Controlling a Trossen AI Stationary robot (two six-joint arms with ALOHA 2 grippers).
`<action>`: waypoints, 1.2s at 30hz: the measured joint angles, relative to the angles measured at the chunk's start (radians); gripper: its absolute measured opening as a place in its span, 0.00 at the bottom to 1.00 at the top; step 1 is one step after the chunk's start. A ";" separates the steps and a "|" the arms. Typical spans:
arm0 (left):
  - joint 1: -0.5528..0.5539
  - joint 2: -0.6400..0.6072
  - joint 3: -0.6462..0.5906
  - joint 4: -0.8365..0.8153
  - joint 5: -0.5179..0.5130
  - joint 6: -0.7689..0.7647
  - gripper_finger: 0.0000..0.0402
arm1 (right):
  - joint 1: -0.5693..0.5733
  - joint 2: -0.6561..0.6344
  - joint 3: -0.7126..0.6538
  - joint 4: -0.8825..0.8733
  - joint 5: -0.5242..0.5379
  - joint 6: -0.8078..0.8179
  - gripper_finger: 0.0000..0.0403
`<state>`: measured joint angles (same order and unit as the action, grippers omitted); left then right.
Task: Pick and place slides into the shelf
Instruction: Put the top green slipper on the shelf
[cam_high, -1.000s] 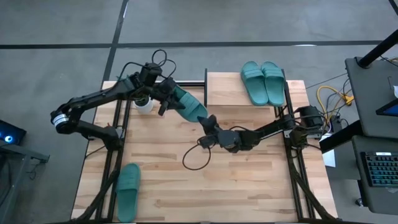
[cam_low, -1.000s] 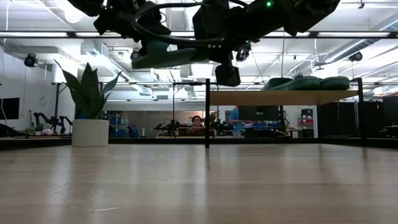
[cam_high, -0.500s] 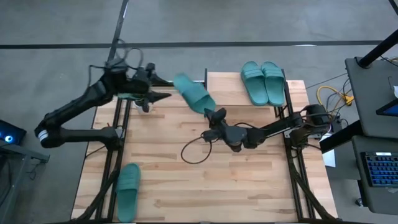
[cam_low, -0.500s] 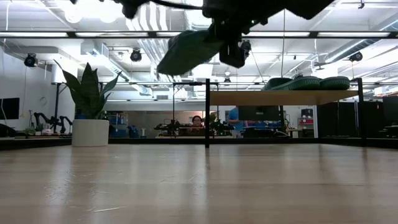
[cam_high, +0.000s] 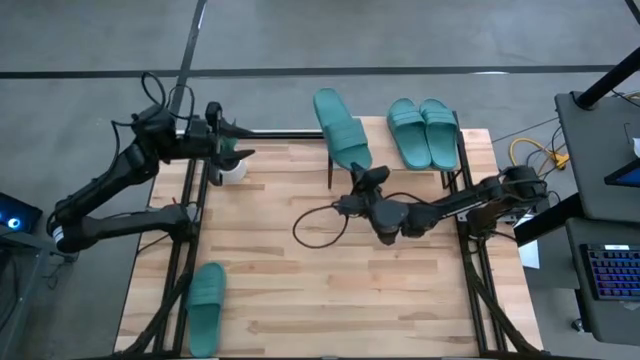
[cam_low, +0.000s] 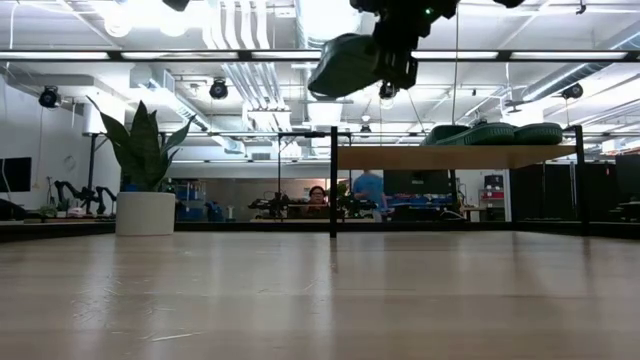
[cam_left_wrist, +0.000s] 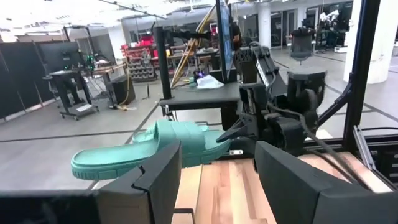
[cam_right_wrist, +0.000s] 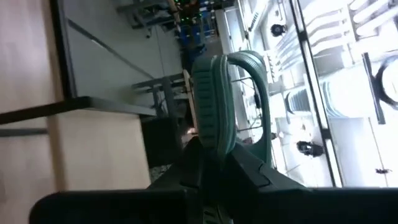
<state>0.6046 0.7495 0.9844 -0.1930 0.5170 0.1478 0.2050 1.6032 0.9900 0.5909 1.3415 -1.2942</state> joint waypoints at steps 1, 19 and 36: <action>0.000 0.001 -0.007 0.003 0.000 0.000 0.47 | 0.001 0.000 -0.001 -0.012 0.005 0.019 0.07; 0.000 0.050 -0.035 0.061 -0.001 -0.001 0.47 | -0.079 -0.025 -0.144 -0.013 0.047 0.153 0.07; 0.000 0.071 -0.037 0.088 -0.002 -0.006 0.47 | -0.030 0.048 -0.168 -0.017 0.123 0.403 0.07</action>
<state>0.6044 0.8205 0.9474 -0.1054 0.5146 0.1417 0.1753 1.6514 0.8222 0.5738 1.4645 -0.8912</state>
